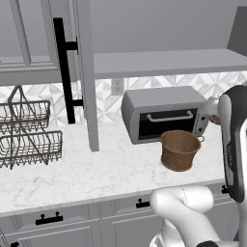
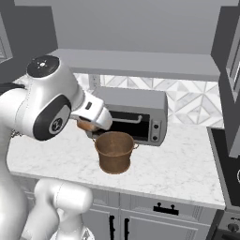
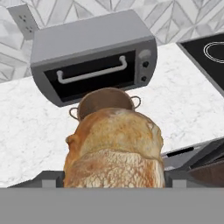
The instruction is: Open the cabinet, pick up the bread from the cabinet and place it in the basket. Then move the basket to the dining counter.
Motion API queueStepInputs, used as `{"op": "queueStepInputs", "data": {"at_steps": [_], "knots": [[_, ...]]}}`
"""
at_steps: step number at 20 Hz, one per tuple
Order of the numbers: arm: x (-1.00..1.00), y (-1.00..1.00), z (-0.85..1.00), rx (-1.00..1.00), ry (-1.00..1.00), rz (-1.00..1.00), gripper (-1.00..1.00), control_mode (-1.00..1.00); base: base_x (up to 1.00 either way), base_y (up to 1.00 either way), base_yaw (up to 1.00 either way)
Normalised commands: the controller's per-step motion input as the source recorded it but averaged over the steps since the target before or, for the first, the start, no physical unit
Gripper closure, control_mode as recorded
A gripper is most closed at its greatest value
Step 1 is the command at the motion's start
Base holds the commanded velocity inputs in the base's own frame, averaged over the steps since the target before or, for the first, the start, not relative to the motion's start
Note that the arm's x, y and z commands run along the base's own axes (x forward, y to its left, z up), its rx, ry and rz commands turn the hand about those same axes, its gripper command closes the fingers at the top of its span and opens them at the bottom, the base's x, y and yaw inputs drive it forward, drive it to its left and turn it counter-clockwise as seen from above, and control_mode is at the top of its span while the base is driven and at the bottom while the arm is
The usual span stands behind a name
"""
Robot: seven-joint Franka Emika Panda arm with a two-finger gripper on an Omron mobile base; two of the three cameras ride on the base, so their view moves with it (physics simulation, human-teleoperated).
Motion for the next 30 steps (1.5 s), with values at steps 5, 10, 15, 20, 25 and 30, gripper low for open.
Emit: {"op": "queueStepInputs", "data": {"at_steps": [5,10,15,20,25,30], "knots": [[0.25,0.00,-0.69,0.00,0.12,0.10,1.00,-1.00,0.00,0.00,0.00],[0.49,0.00,-0.37,0.01,0.10,0.11,1.00,-1.00,0.00,0.00,0.00],[0.57,0.03,-0.33,0.00,0.05,0.10,1.00,-1.00,0.00,0.00,0.00],[0.35,0.06,-0.66,-0.08,0.24,0.02,1.00,-1.00,0.00,0.00,0.00],[0.60,0.00,-0.55,-0.05,0.27,0.00,1.00,-1.00,0.00,0.00,0.00],[0.55,0.00,-0.23,0.00,0.07,0.00,1.00,-1.00,0.00,0.00,0.00]]}}
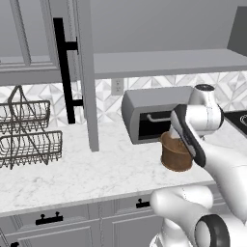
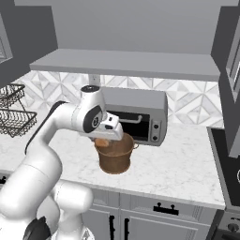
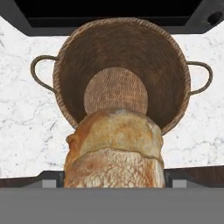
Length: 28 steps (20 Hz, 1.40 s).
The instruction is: Open the cabinet, pick up the bread from the cabinet and place it in the basket. Then move the basket to the dining counter.
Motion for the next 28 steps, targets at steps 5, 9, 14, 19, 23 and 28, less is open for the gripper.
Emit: {"op": "queueStepInputs", "data": {"at_steps": [5,9,14,19,23,28], "knots": [[0.56,-0.07,-0.20,0.00,0.05,0.00,1.00,-1.00,0.00,0.00,0.00],[0.47,-0.29,-0.36,0.00,0.01,0.00,1.00,-1.00,0.00,0.00,0.00],[0.23,-0.10,-0.40,0.00,0.00,0.00,1.00,-1.00,0.00,0.00,0.00],[0.00,0.00,-0.28,0.00,0.00,0.00,1.00,-1.00,0.00,0.00,0.00],[0.00,0.03,-0.18,0.00,0.00,0.00,1.00,-1.00,0.00,0.00,0.00],[0.00,0.12,-0.11,0.00,0.00,0.00,-1.00,-1.00,0.00,0.00,0.00]]}}
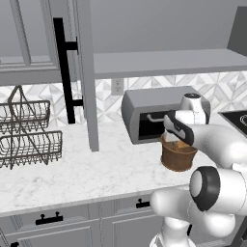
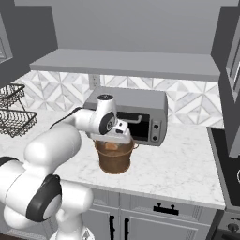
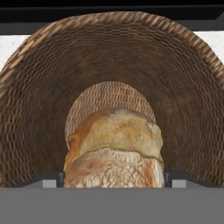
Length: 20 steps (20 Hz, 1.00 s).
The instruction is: Open the cabinet, pick up the bread from the cabinet and place it in the basket. Then move the basket to the dining counter.
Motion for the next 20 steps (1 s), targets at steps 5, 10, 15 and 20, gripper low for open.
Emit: {"op": "queueStepInputs", "data": {"at_steps": [5,10,15,20], "knots": [[0.00,0.06,-0.02,0.00,0.00,0.00,-1.00,-1.00,0.00,0.00,0.00],[0.00,0.00,0.00,0.00,0.00,0.00,-1.00,-1.00,0.00,0.00,0.00],[0.00,0.00,0.00,0.00,0.00,0.00,-1.00,-1.00,0.00,0.00,0.00],[-0.10,0.00,0.03,0.00,-0.02,-0.01,-1.00,-1.00,0.00,0.00,0.00]]}}
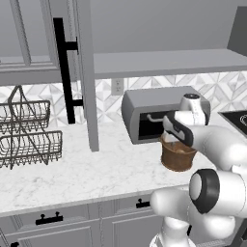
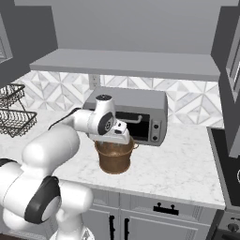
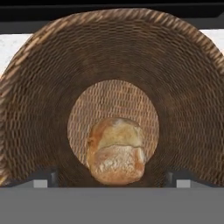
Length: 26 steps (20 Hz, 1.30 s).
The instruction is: Open the cabinet, pick up the bread from the cabinet and place it in the basket. Then move the basket to the dining counter.
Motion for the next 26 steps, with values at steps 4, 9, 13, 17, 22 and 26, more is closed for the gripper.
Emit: {"op": "queueStepInputs", "data": {"at_steps": [4,9,13,17,22,26], "knots": [[-0.47,-0.03,0.29,-0.02,-0.02,-0.10,-1.00,-1.00,0.00,0.00,0.00],[-0.53,-0.22,0.43,0.01,-0.01,-0.23,-1.00,-1.00,0.00,0.00,0.00],[-0.09,-0.47,0.06,0.11,0.00,-0.37,-1.00,-1.00,0.00,0.00,0.00],[0.00,-0.48,0.00,0.21,0.00,-0.40,-1.00,-1.00,0.00,0.00,0.00],[0.00,-0.13,-0.05,0.16,-0.01,-0.30,-1.00,-1.00,0.00,0.00,0.00],[0.15,0.01,-0.27,0.03,0.00,-0.07,-1.00,-1.00,0.00,0.00,0.00]]}}
